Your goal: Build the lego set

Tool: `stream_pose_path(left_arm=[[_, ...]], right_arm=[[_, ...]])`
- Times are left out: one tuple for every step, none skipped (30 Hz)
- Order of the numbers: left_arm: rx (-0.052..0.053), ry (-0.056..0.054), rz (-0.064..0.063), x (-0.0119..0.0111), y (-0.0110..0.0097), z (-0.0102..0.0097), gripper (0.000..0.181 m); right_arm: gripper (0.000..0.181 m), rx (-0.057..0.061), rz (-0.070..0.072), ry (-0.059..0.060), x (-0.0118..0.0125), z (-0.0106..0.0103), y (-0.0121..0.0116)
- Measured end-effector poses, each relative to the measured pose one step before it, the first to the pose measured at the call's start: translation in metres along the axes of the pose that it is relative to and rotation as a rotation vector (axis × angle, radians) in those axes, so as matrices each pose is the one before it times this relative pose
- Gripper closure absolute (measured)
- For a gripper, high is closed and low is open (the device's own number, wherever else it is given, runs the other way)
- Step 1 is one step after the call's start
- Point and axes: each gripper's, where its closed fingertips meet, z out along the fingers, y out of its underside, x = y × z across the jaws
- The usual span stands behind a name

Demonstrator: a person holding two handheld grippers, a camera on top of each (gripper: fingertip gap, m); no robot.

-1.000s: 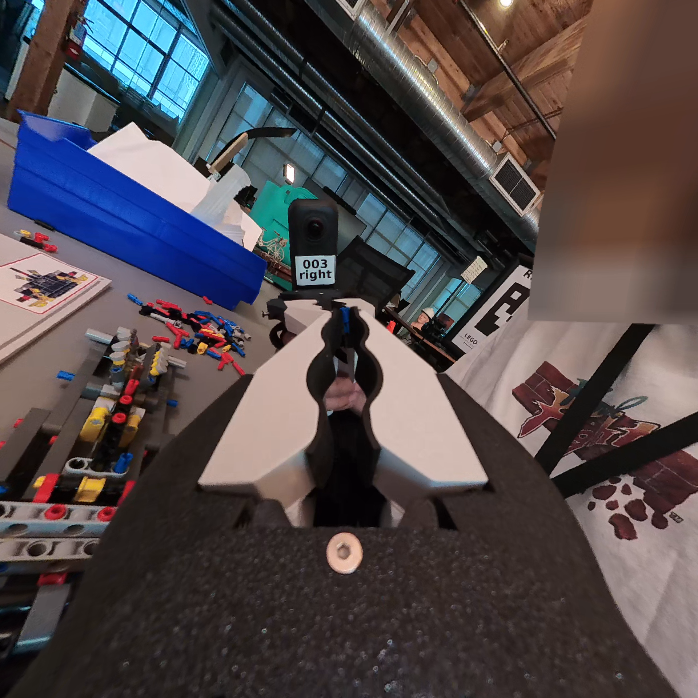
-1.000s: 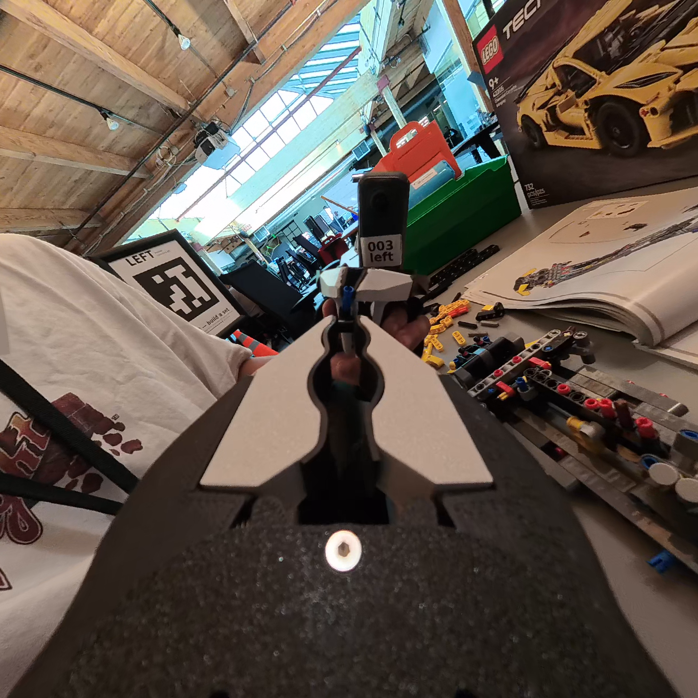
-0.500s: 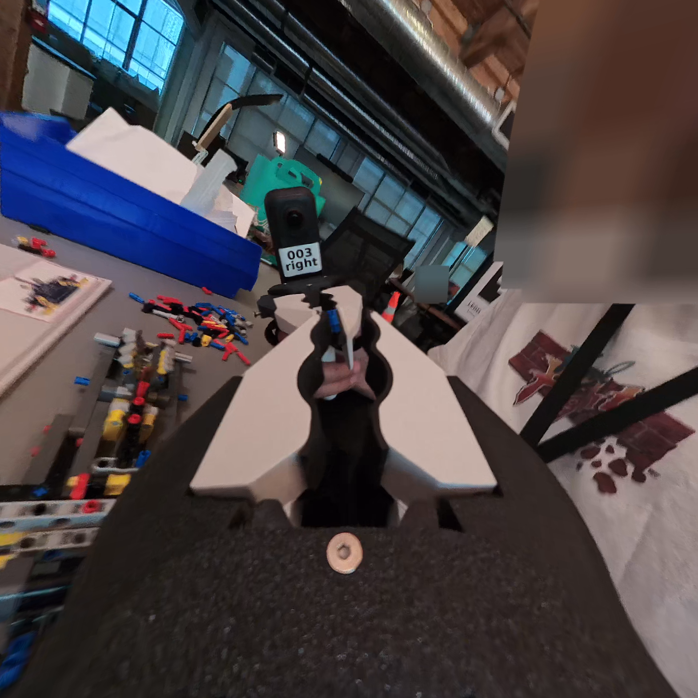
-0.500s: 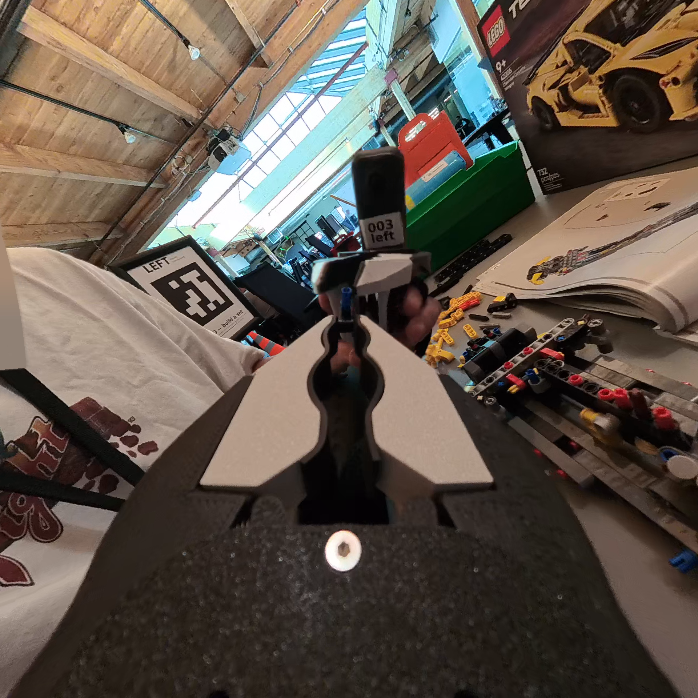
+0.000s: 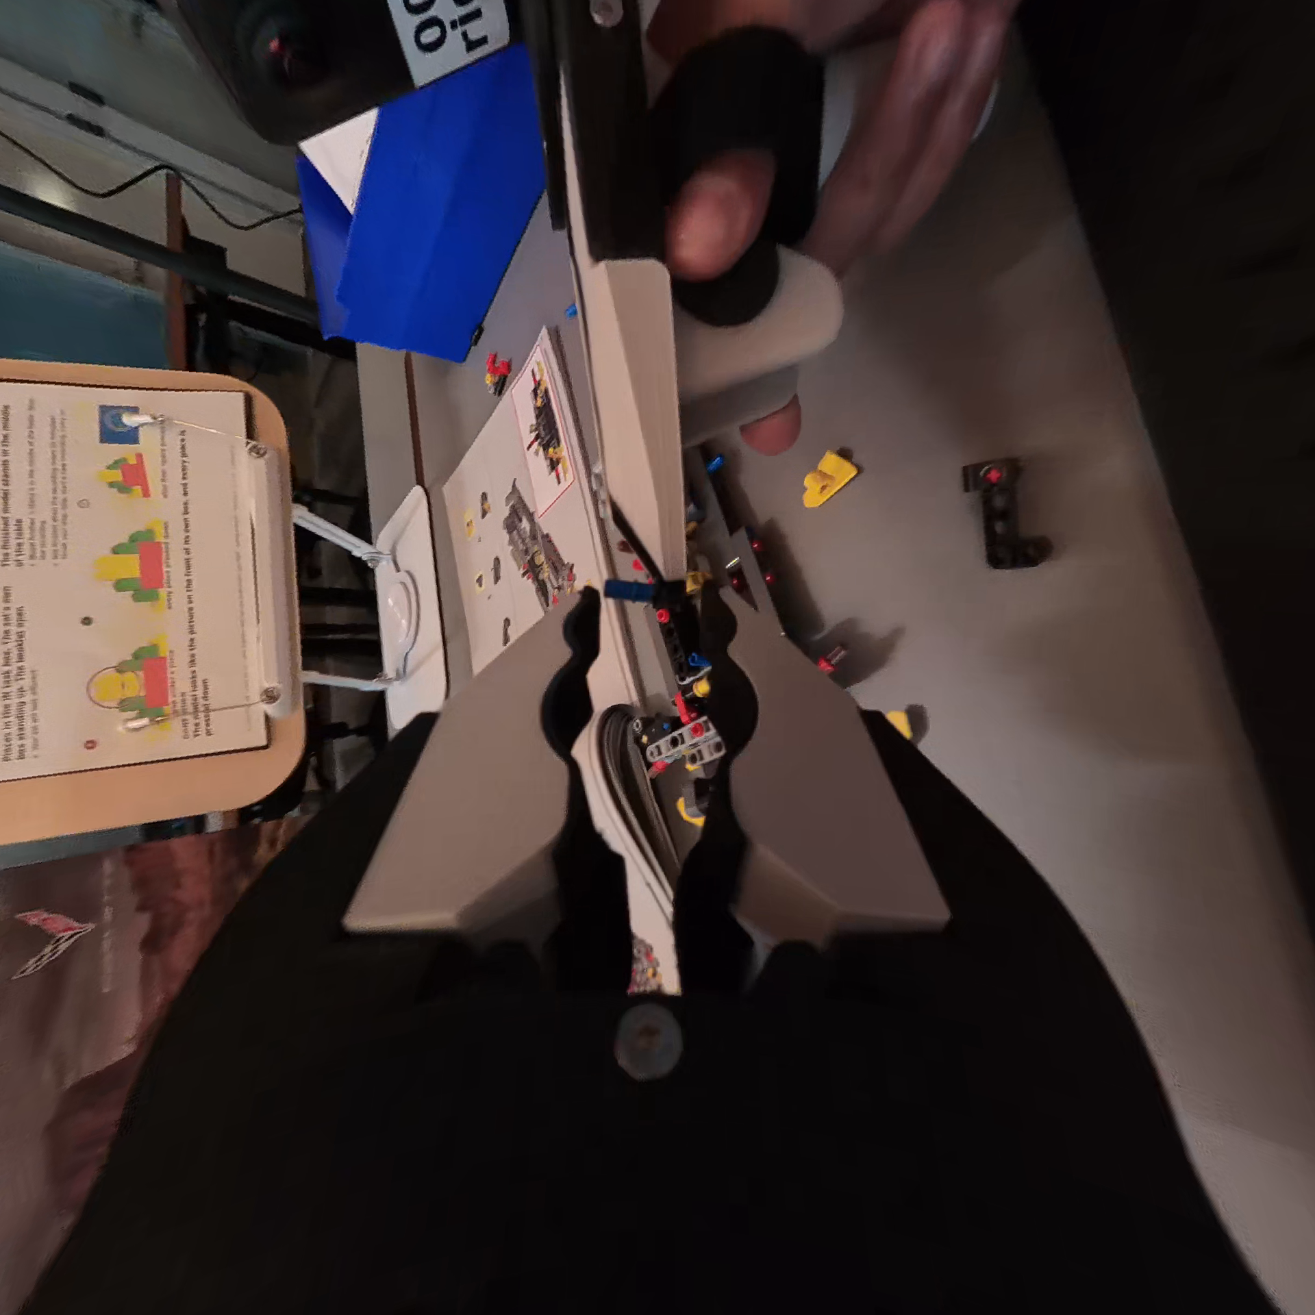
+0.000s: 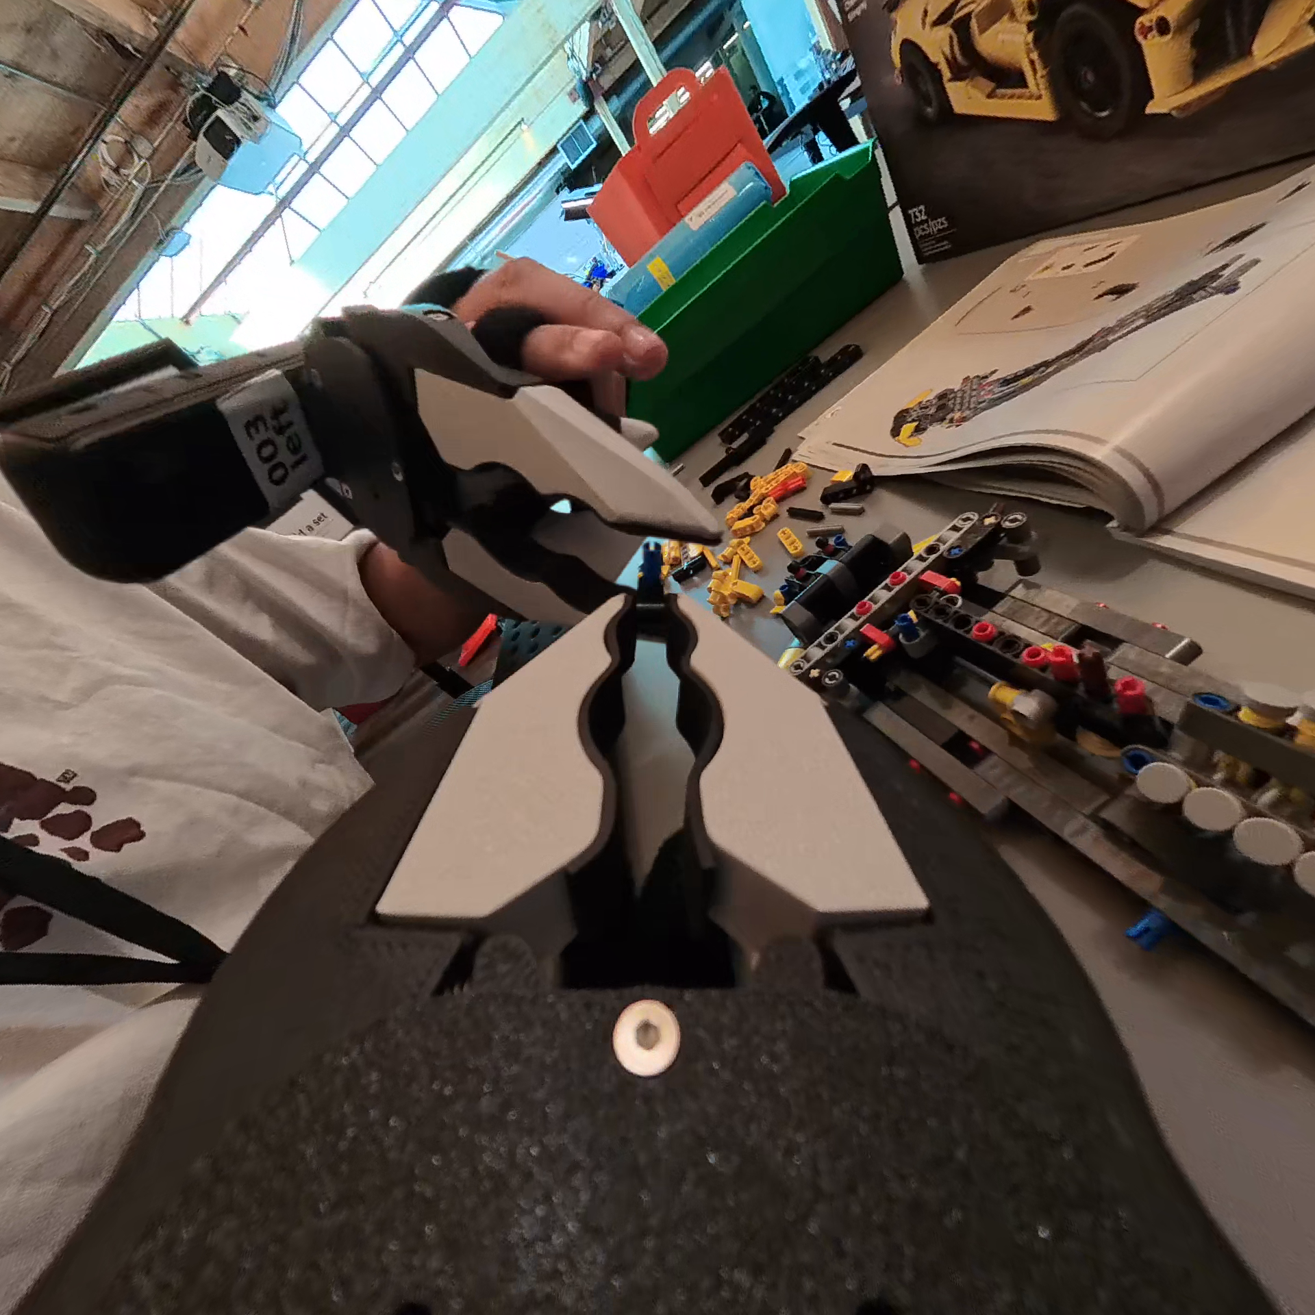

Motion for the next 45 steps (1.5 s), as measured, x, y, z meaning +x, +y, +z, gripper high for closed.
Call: stream_pose_path(left_arm=[[-0.014, -0.0127, 0.0092, -0.00115, 0.00119, 0.00187, 0.157], [-0.0016, -0.0065, 0.0, -0.00046, -0.00056, 0.00084, 0.162], [0.0039, -0.007, -0.0058, -0.00083, -0.00113, 0.00028, 0.164], [-0.0002, -0.0085, -0.0036, -0.00097, -0.00044, 0.00015, 0.164], [-0.0041, -0.0082, 0.0049, -0.0005, -0.00004, 0.0002, 0.164], [-0.0042, -0.0127, 0.0157, -0.00052, -0.00022, -0.00015, 0.163], [-0.0077, -0.0136, 0.0229, -0.00024, 0.00007, -0.00002, 0.163], [-0.0141, -0.0092, 0.0267, 0.00059, 0.00069, 0.00017, 0.163], [-0.0156, -0.0063, 0.0253, 0.00101, 0.00104, 0.00054, 0.163], [-0.0103, -0.0056, 0.0191, 0.00057, 0.00063, 0.00026, 0.163], [-0.0018, -0.0045, 0.0109, -0.00018, -0.00003, -0.00018, 0.164], [0.0016, -0.0015, 0.0035, -0.00053, -0.00022, -0.00055, 0.164], [-0.002, -0.0006, -0.0012, -0.00053, 0.00019, -0.00004, 0.164], [-0.0082, 0.0041, -0.0009, 0.00039, 0.00079, 0.00074, 0.164], [-0.0108, 0.0038, 0.0043, 0.00095, 0.00104, 0.00117, 0.164], [-0.0077, -0.002, 0.0056, 0.00031, 0.00065, 0.00131, 0.164], [-0.0035, 0.0006, -0.0014, 0.00036, 0.00035, 0.00105, 0.165], [0.0032, 0.0076, -0.0085, 0.00095, 0.0, 0.00076, 0.164], [0.01, 0.0093, -0.0184, 0.00037, -0.0004, 0.00028, 0.165], [0.0136, 0.0101, -0.0224, 0.00004, -0.00065, -0.00026, 0.164], [0.0122, 0.0113, -0.0189, 0.00036, -0.00045, -0.0003, 0.164], [0.0056, 0.0099, -0.021, 0.00015, -0.00003, 0.00001, 0.164], [0.0021, -0.0023, -0.0173, -0.00096, -0.0001, 0.00027, 0.164], [-0.001, -0.0129, 0.0036, -0.00098, -0.00011, 0.00019, 0.164], [-0.0064, -0.0195, 0.0276, -0.00049, 0.00011, 0.00019, 0.163], [-0.0088, -0.0214, 0.0359, -0.0001, 0.00036, 0.00047, 0.163], [-0.0072, -0.0147, 0.0294, 0.00059, 0.00018, 0.00049, 0.162], [-0.0094, -0.0088, 0.0166, 0.00033, 0.00087, 0.00056, 0.162], [-0.0075, -0.0031, 0.0057, 0.00006, 0.00081, 0.00045, 0.163], [-0.0012, 0.0025, 0.0035, 0.00035, 0.00022, 0.00007, 0.164], [0.0009, 0.0006, 0.0042, 0.00001, -0.00007, -0.00033, 0.164], [-0.0013, -0.0029, 0.007, -0.00008, 0.00004, -0.00022, 0.163], [-0.0054, -0.0015, 0.0095, 0.00057, 0.00044, 0.00028, 0.163], [-0.0115, 0.0078, 0.0099, 0.00218, 0.00128, 0.00066, 0.164], [-0.0126, 0.0115, 0.0052, 0.00222, 0.00142, 0.00051, 0.164], [-0.0082, 0.0119, -0.0059, 0.00137, 0.00115, 0.00015, 0.164], [-0.0021, 0.0055, -0.0154, -0.00053, 0.0003, -0.00038, 0.164], [-0.0003, 0.0012, -0.0148, -0.00125, -0.00022, -0.00062, 0.164], [-0.0046, -0.0012, -0.008, -0.00115, -0.00011, -0.0003, 0.165], [-0.0076, -0.0002, -0.0043, -0.00055, 0.00027, 0.00007, 0.165], [-0.0042, -0.0003, -0.0075, -0.00051, -0.00011, 0.00017, 0.165], [0.0031, 0.0018, -0.0147, -0.00023, -0.00055, -0.00003, 0.165], [0.0062, 0.0179, -0.0301, 0.00131, -0.00035, 0.00017, 0.165], [0.0125, 0.0074, -0.0309, -0.00055, -0.00064, 0.0, 0.165], [0.0193, -0.0138, -0.0197, -0.00257, -0.00164, -0.0003, 0.164]], right_arm=[[0.175, -0.0018, -0.0013, 0.0036, 0.00052, 0.00005, 0.00029], [0.175, -0.0029, -0.0003, 0.0053, 0.00102, -0.00011, 0.00045], [0.175, 0.004, 0.0002, 0.0007, 0.00021, -0.00044, -0.00057], [0.175, 0.0059, 0.0031, -0.0004, 0.00022, -0.00077, -0.00107], [0.175, -0.0004, 0.0023, -0.002, -0.00005, -0.00017, -0.00009], [0.175, 0.0018, 0.0011, -0.0019, -0.00017, -0.00014, -0.00022], [0.175, -0.0011, -0.0002, 0.0001, -0.00007, 0.00001, 0.00009], [0.175, -0.0072, -0.0027, 0.0047, 0.00067, 0.00046, 0.00129], [0.175, -0.007, -0.0008, 0.0058, 0.00079, 0.00071, 0.0014], [0.175, -0.0035, 0.0026, 0.0022, 0.00048, 0.00029, 0.00079], [0.175, 0.0029, 0.0017, -0.0025, -0.00044, -0.00017, -0.00012], [0.175, 0.0028, 0.0026, -0.0054, -0.00076, -0.00007, -0.00036], [0.175, 0.0052, 0.003, -0.0012, -0.00008, -0.00014, -0.00089], [0.175, -0.002, 0.0006, 0.0051, 0.00099, -0.00003, 0.0004], [0.175, -0.0058, 0.0013, 0.0077, 0.00154, 0.00018, 0.0012], [0.175, -0.0001, 0.0064, 0.0044, 0.00132, -0.00035, 0.00031], [0.175, -0.0003, 0.0067, 0.0015, 0.00103, -0.00037, 0.00012], [0.175, -0.0054, 0.0068, -0.0018, 0.00049, -0.00022, 0.00092], [0.175, 0.004, 0.0122, -0.008, -0.00023, -0.00039, -0.0002], [0.175, 0.0048, 0.0108, -0.0095, -0.0008, -0.00026, -0.00061], [0.175, -0.0012, -0.0002, -0.0032, -0.00057, 0.00009, 0.00013], [0.175, 0.0007, -0.0035, 0.0041, 0.00022, 0.00025, -0.00014], [0.175, 0.0084, 0.003, 0.0023, 0.00044, 0.00002, -0.00151], [0.175, 0.0008, 0.0043, -0.0011, 0.00022, -0.00005, -0.0004], [0.175, -0.0035, -0.0031, 0.004, 0.00044, 0.00009, 0.00034], [0.175, -0.0044, -0.0066, 0.0041, 0.00003, 0.00041, 0.00046], [0.175, -0.0037, -0.0013, 0.0031, 0.00022, 0.00043, 0.00081], [0.175, -0.0018, 0.004, 0.0021, 0.0007, -0.00002, 0.00059], [0.175, -0.0014, 0.0045, 0.0012, 0.00044, -0.0001, 0.00035], [0.175, -0.0044, -0.0011, 0.0006, 0.00004, 0.00015, 0.00079], [0.175, 0.0009, -0.0029, 0.0005, -0.0003, 0.00014, -0.00006], [0.175, -0.0003, -0.0011, -0.0003, -0.00024, 0.00009, -0.00001], [0.175, -0.0036, 0.001, 0.0023, 0.00047, 0.00016, 0.00053], [0.175, -0.0129, -0.0006, 0.008, 0.00133, 0.00084, 0.00219], [0.175, -0.0087, -0.0008, 0.0081, 0.00121, 0.00104, 0.00184], [0.175, -0.0041, 0.0014, 0.0024, 0.00028, 0.00044, 0.00094], [0.175, 0.0079, 0.0025, -0.0045, -0.00064, -0.00036, -0.0012], [0.175, 0.0082, 0.005, -0.0087, -0.00101, -0.00067, -0.00153], [0.175, 0.0054, 0.0039, -0.0057, -0.00051, -0.00054, -0.00108], [0.175, 0.0024, 0.0009, -0.0006, 0.00008, -0.00038, -0.00044], [0.175, 0.0052, 0.0042, -0.0037, -0.00013, -0.00056, -0.00077], [0.175, 0.0039, 0.0087, -0.0086, -0.00053, -0.00086, -0.00056], [0.175, -0.005, 0.0076, -0.0056, 0.00001, -0.00011, 0.00098], [0.175, 0.0061, 0.0081, -0.006, -0.00035, -0.00023, -0.0005], [0.175, 0.015, 0.0107, -0.0114, -0.00107, -0.00069, -0.00252]])
